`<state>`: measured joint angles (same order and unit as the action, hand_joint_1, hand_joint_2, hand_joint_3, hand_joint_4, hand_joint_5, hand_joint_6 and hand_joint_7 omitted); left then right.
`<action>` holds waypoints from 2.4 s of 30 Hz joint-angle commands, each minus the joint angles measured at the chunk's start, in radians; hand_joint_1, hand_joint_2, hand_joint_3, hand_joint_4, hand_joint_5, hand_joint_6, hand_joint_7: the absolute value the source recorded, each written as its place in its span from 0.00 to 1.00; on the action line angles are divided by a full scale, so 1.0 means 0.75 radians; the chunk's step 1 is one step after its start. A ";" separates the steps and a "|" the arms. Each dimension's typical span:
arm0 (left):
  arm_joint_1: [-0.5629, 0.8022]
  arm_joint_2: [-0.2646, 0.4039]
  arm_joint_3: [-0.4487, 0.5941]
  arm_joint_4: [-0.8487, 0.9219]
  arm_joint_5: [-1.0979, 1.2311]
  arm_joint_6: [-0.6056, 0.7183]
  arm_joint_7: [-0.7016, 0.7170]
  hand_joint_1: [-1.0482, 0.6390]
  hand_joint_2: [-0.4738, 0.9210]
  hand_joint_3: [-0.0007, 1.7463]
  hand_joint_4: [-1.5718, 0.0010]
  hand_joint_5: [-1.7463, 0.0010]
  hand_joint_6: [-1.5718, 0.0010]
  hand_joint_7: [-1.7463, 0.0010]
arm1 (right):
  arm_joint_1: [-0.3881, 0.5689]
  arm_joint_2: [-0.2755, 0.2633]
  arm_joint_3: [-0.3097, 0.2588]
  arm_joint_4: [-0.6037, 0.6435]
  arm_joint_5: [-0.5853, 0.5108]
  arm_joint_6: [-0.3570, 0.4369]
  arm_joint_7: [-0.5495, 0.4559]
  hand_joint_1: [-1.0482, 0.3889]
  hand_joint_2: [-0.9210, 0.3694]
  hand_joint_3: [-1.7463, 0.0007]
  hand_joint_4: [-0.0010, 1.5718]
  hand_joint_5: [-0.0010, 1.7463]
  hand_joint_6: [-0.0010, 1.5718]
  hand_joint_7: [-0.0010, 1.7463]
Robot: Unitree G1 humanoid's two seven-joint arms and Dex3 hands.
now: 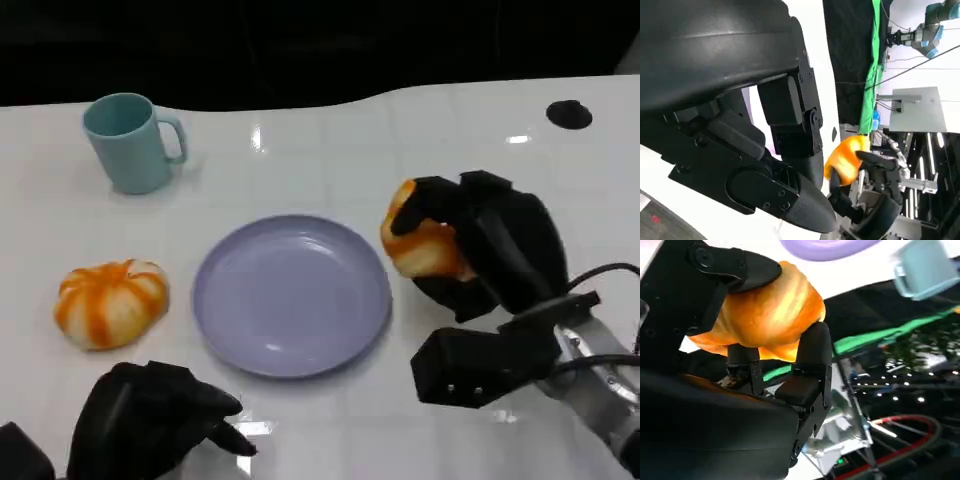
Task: Grasp the bread from the table and place it into the plate.
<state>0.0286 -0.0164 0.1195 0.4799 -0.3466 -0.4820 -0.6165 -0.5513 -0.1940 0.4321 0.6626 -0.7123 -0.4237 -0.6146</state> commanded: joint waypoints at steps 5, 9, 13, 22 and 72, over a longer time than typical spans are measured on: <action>0.007 0.018 0.005 0.009 0.014 -0.014 0.008 0.00 0.90 0.00 0.00 0.79 0.00 0.93 | -0.046 0.080 -0.001 -0.027 0.014 -0.021 0.045 0.67 0.56 0.13 0.66 1.00 0.59 0.86; 0.005 0.018 0.005 0.012 0.012 -0.015 0.005 0.00 0.90 0.00 0.00 0.79 0.00 0.93 | -0.069 0.124 0.013 -0.002 0.006 -0.023 0.059 0.66 0.55 0.14 0.66 1.00 0.56 0.89; 0.006 0.018 0.005 0.010 0.010 -0.014 0.003 0.00 0.90 0.00 0.00 0.79 0.00 0.93 | -0.094 0.178 0.039 0.054 -0.006 -0.024 0.054 0.66 0.54 0.15 0.65 1.00 0.55 0.89; 0.014 0.016 0.002 -0.004 0.016 -0.003 0.017 0.00 0.90 0.00 0.00 0.79 0.00 0.93 | -0.109 0.256 0.057 0.146 0.025 -0.068 0.075 0.68 0.52 0.19 0.62 1.00 0.58 0.78; 0.011 0.011 -0.012 -0.006 0.022 -0.007 0.036 0.00 0.90 0.00 0.00 0.79 0.00 0.93 | 0.244 -0.040 -0.092 -0.495 0.281 -0.097 0.753 0.59 0.04 1.00 0.38 0.25 0.44 0.08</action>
<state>0.0297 -0.0169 0.1073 0.4820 -0.3405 -0.4884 -0.6038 -0.4063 -0.2047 0.3943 0.3141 -0.5401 -0.4449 -0.0266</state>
